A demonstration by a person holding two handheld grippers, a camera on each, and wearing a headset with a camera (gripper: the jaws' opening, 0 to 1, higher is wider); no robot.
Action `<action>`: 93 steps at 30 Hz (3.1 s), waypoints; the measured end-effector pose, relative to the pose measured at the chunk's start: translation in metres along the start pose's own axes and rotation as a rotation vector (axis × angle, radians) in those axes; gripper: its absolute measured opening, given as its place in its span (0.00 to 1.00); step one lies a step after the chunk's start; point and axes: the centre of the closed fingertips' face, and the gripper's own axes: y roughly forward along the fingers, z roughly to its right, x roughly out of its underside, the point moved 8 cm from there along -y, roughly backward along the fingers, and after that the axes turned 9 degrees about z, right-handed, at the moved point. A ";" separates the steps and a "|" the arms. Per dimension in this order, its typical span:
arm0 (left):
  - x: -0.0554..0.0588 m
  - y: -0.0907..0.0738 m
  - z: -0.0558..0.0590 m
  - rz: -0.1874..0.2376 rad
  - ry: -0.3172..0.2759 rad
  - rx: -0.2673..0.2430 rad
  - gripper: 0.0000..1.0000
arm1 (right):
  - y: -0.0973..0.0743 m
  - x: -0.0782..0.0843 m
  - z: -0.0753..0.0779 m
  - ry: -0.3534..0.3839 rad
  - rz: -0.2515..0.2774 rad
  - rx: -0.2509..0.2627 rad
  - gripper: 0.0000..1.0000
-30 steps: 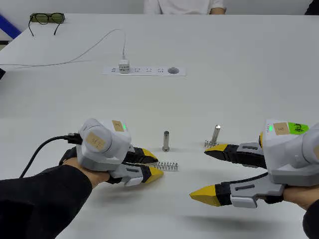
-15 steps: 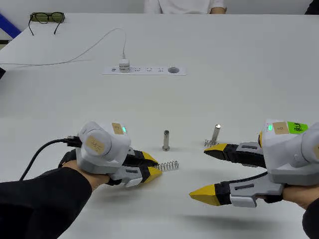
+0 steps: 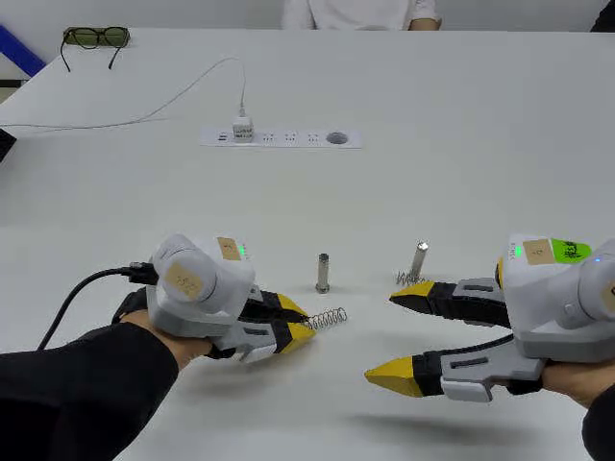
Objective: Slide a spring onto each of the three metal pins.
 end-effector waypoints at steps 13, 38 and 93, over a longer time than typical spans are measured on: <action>-0.018 0.003 0.023 -0.022 0.101 0.083 0.10 | 0.003 0.003 0.000 -0.100 -0.054 0.007 0.36; -0.043 0.004 0.048 0.003 0.149 0.198 0.10 | 0.006 0.012 -0.009 -0.243 -0.167 -0.056 0.15; -0.078 -0.008 0.034 0.198 -0.013 0.138 0.09 | 0.002 -0.003 -0.006 -0.104 -0.029 -0.032 0.26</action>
